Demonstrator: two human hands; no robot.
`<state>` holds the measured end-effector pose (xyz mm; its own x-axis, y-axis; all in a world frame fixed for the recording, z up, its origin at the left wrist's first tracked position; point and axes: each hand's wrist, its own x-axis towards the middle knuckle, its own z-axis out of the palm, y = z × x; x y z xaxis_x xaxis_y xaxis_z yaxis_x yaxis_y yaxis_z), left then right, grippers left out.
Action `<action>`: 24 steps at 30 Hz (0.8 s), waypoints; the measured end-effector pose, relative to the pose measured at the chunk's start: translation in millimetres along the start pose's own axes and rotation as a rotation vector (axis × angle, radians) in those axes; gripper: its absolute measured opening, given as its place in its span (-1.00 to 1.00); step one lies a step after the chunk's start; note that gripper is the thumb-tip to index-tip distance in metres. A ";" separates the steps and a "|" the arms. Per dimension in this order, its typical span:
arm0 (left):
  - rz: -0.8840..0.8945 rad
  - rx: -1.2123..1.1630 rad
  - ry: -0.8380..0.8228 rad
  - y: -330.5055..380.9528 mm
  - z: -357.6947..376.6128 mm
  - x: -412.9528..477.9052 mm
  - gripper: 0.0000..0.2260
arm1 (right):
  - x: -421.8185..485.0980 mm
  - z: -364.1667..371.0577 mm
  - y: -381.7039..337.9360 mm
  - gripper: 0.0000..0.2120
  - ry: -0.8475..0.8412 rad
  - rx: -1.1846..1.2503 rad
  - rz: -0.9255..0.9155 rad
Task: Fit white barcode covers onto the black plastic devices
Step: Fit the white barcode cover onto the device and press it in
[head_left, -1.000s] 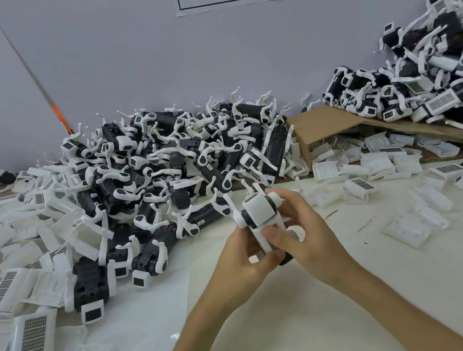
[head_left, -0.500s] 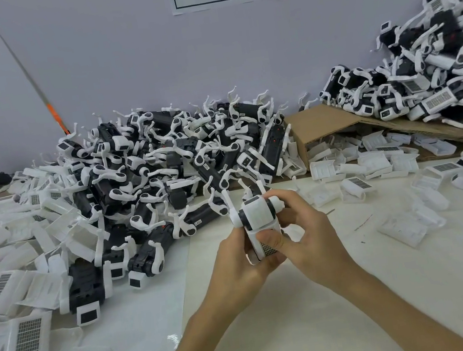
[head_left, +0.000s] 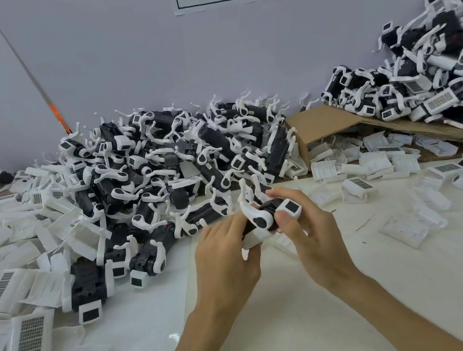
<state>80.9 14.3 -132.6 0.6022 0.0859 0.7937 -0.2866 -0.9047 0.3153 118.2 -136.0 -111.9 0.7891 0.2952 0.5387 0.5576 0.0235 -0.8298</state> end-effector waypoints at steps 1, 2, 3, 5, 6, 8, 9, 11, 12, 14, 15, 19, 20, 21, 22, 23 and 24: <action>0.001 0.006 0.000 0.0 0.1 0.0 -0.63 | 0.0 0.4 0.5 -0.61 0.019 0.000 0.002; 0.003 0.008 -0.001 0.9 -0.1 0.1 -0.63 | 0.1 0.4 1.1 -0.62 0.034 0.002 0.003; 0.007 0.006 -0.001 2.0 -0.3 0.5 -0.63 | 0.4 0.1 2.1 -0.62 0.043 0.006 0.006; 0.013 0.003 -0.001 3.1 -0.4 1.3 -0.63 | 1.0 -0.4 5.4 -0.61 0.047 0.037 0.024; 0.011 0.002 -0.001 2.8 -0.4 1.6 -0.63 | 1.4 -0.4 7.2 -0.61 0.040 0.058 0.033; 0.005 0.005 -0.006 0.9 -1.3 2.0 -0.64 | 2.3 0.3 8.2 -0.60 -0.004 0.097 0.058; -0.003 0.011 -0.014 -0.6 -2.2 2.1 -0.63 | 3.4 -0.6 8.2 -0.59 -0.055 0.126 0.088; -0.031 0.012 -0.064 -6.1 -4.1 1.7 -0.63 | 8.0 -6.1 7.5 -0.60 -0.214 0.148 0.199; -0.046 0.007 -0.110 -9.8 -5.0 1.1 -0.61 | 10.8 -10.5 6.0 -0.60 -0.290 0.088 0.248; -0.086 -0.028 -0.219 -15.9 -5.3 0.2 -0.57 | 18.0 -21.6 2.1 -0.52 -0.345 -0.164 0.279; -0.099 -0.051 -0.268 -17.5 -4.5 -0.1 -0.56 | 21.3 -27.0 -0.2 -0.45 -0.329 -0.295 0.255; -0.067 -0.155 -0.267 -7.6 -6.6 2.7 -0.62 | 24.7 -37.9 -15.7 -0.43 -0.444 -0.485 -0.049; -0.051 -0.176 -0.265 -4.5 -7.8 2.5 -0.65 | 23.3 -39.3 -19.4 -0.51 -0.477 -0.502 -0.107; -0.027 -0.192 -0.263 -2.8 -7.8 1.1 -0.68 | 21.4 -41.5 -23.3 -0.59 -0.486 -0.521 -0.150; 0.000 -0.195 -0.261 0.3 -9.4 0.2 -0.69 | 19.3 -45.1 -27.2 -0.64 -0.467 -0.545 -0.165; 0.037 -0.189 -0.237 3.0 -10.3 -0.9 -0.67 | 16.9 -50.0 -30.4 -0.66 -0.439 -0.551 -0.159; 0.092 -0.178 -0.183 5.4 -10.5 -1.7 -0.64 | 14.9 -56.9 -35.4 -0.67 -0.386 -0.554 -0.118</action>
<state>70.5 13.6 -126.8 0.6874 -0.0849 0.7213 -0.4631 -0.8162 0.3453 124.9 -186.8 -66.1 0.6239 0.6427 0.4447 0.7649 -0.3854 -0.5161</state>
